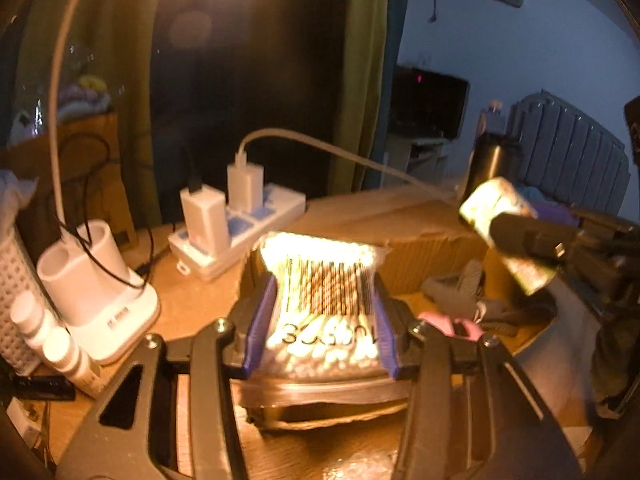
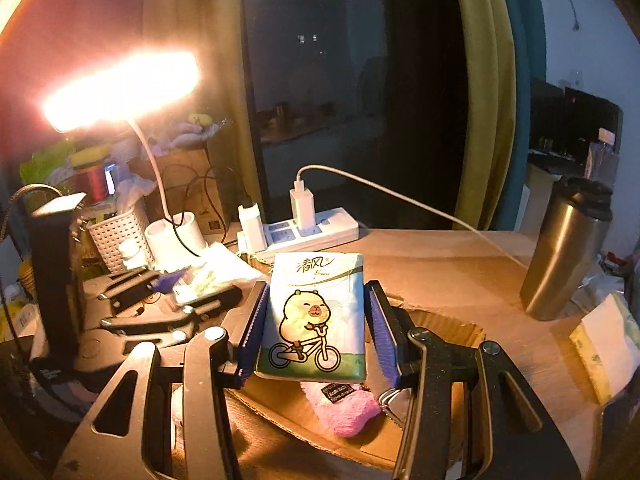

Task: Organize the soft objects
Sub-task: 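Open the left tool over the box while the right tool holds the tissue pack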

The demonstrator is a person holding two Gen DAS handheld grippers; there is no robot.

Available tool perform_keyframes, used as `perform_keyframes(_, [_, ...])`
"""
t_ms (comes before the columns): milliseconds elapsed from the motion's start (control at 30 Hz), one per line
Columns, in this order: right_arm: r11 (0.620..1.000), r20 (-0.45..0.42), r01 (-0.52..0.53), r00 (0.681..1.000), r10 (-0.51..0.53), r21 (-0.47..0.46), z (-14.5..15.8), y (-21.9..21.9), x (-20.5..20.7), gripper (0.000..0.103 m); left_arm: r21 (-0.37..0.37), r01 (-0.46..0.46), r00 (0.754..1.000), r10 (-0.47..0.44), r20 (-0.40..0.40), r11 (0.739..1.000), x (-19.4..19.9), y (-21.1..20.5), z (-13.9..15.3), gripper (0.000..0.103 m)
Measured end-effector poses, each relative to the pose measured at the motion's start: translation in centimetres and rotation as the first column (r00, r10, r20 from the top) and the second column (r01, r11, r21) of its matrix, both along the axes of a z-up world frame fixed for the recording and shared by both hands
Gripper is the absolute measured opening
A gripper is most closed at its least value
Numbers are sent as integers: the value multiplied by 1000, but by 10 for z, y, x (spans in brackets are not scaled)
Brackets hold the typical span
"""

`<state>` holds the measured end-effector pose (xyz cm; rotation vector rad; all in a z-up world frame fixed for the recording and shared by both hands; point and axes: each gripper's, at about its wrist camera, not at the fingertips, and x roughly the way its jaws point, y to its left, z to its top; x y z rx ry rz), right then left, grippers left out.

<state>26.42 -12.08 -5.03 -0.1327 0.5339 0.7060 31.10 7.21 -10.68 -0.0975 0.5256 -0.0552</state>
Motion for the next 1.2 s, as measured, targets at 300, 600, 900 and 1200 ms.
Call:
perform_keyframes(300, [1000, -29, 9, 1000, -10, -9, -11, 2, 8, 51, 79, -8, 991, 18, -130, 997, 8, -13, -22, 47])
perform_keyframes(600, [1000, -34, 6, 999, -6, -11, -11, 3, 5, 51, 33, 9, 982, -3, -188, 999, -3, -15, -23, 48])
perform_keyframes(900, [1000, -58, -23, 998, 22, -12, -17, 14, 2, 51, 20, -35, 989, 37, -141, 999, -2, -8, -13, 64])
perform_keyframes(1200, [999, -83, -44, 996, 41, -24, -24, 23, 3, 51, 19, -100, 992, 101, -72, 995, -19, 10, 3, 69])
